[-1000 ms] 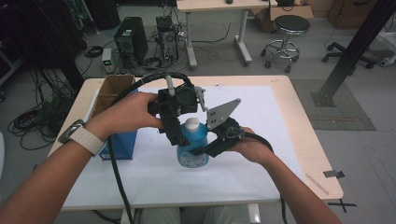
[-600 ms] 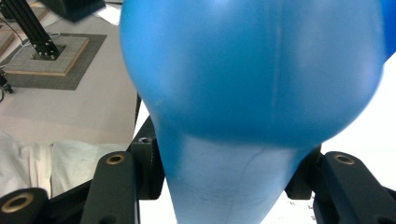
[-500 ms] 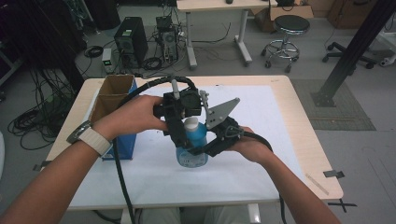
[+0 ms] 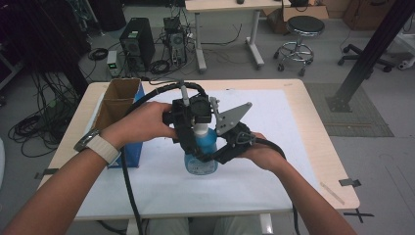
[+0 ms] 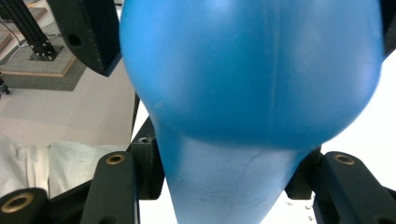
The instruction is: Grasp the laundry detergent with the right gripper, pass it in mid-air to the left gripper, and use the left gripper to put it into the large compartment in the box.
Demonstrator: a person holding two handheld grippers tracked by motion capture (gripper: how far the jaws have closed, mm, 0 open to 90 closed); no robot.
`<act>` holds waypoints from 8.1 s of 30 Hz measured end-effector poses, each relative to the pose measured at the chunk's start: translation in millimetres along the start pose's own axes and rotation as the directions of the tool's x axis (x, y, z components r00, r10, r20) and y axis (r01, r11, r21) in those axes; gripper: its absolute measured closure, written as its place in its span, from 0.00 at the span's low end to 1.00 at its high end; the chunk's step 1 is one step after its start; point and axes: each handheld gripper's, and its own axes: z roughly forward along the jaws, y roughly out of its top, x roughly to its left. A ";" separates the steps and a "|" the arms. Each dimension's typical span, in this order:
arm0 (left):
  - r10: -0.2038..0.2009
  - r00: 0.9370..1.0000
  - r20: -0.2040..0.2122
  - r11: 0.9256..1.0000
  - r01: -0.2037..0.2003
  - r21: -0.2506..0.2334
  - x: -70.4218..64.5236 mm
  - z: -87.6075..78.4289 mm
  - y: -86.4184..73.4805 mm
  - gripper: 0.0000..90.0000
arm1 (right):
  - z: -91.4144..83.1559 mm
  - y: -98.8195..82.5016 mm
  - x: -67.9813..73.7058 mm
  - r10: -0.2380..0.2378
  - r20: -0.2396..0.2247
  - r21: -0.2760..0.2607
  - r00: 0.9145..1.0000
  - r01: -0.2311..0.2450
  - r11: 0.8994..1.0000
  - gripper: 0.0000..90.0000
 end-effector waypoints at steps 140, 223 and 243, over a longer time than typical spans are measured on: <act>-0.907 0.238 -0.348 0.333 0.910 -0.246 92.8 -153.3 -142.4 0.43 | -162.2 -36.4 -57.7 0.121 0.397 0.457 0.910 -0.310 0.834 0.08; -0.939 0.173 -0.298 0.242 0.947 -0.210 104.0 26.1 -221.1 0.42 | -156.0 -46.9 -59.3 0.147 0.401 0.454 0.904 -0.335 0.826 0.08; -0.951 0.161 -0.264 0.231 0.938 -0.258 100.6 11.3 -227.6 0.35 | -155.2 -47.4 -56.7 0.149 0.400 0.459 0.904 -0.338 0.822 0.08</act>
